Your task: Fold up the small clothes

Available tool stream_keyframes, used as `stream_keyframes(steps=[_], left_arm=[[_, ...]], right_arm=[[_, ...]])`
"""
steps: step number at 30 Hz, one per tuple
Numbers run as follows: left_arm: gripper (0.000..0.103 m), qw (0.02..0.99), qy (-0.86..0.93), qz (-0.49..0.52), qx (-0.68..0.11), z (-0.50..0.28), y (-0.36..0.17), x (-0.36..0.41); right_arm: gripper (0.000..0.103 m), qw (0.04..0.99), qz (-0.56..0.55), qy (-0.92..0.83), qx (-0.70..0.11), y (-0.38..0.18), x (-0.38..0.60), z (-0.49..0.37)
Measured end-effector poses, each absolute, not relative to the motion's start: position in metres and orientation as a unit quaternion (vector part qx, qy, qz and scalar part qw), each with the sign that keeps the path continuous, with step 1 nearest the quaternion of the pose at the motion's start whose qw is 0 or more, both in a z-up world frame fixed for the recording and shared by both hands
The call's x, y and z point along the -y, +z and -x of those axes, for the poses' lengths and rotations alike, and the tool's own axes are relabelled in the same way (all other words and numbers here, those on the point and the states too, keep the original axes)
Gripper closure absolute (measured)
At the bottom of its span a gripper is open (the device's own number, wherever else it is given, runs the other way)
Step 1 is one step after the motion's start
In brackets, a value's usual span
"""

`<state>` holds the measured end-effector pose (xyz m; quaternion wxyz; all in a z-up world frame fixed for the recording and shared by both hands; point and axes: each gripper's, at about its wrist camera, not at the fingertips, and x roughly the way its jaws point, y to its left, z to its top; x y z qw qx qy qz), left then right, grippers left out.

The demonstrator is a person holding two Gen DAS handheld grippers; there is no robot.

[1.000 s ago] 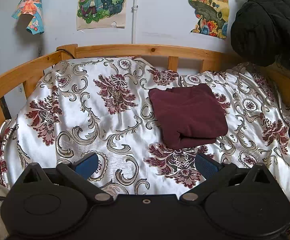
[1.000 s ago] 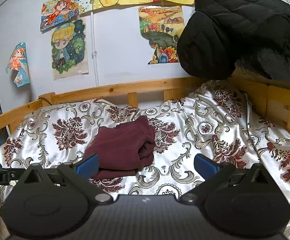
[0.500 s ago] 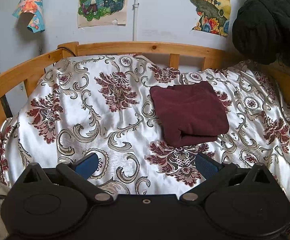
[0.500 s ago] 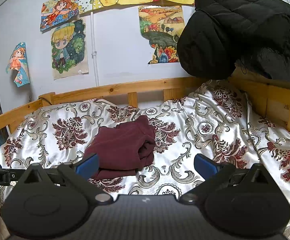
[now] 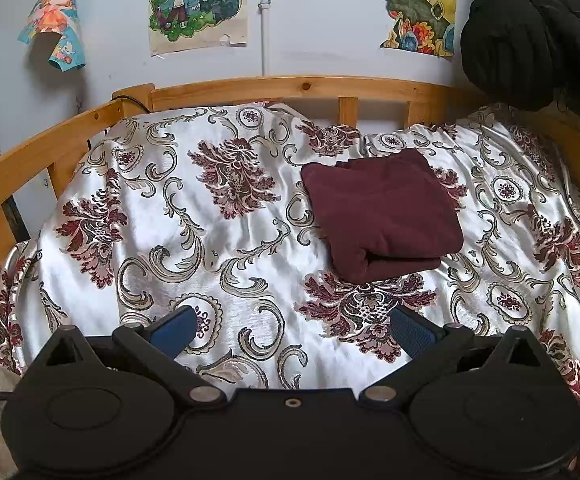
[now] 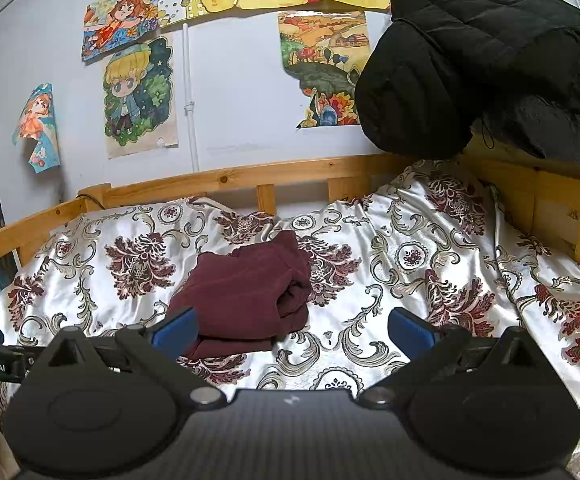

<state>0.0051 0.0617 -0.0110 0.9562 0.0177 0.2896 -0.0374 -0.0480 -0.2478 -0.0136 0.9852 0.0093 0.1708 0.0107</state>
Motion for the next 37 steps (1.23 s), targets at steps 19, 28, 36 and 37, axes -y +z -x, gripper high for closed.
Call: stream_keyframes(steps=[19,28,36,37], left_arm=[[0.001,0.956,-0.037,-0.019,-0.29,-0.0057,-0.0109,-0.0621],[0.001,0.956,-0.037,-0.018,-0.291,-0.0054,-0.0117,-0.0628],[0.001,0.954,-0.035,-0.026,-0.296,-0.0067,-0.0141,-0.0646],[0.001,0.953,-0.035,-0.028,-0.299,-0.0078,-0.014,-0.0638]], right_arm=[[0.0,0.985,-0.009,0.011,-0.171,-0.0138,0.2475,0.048],[0.0,0.985,-0.009,0.011,-0.171,-0.0135,0.2478,0.0478],[0.0,0.982,-0.012,0.014,-0.186,-0.0186,0.2456,0.043],[0.0,0.982,-0.013,0.013,-0.19,-0.0198,0.2442,0.0417]])
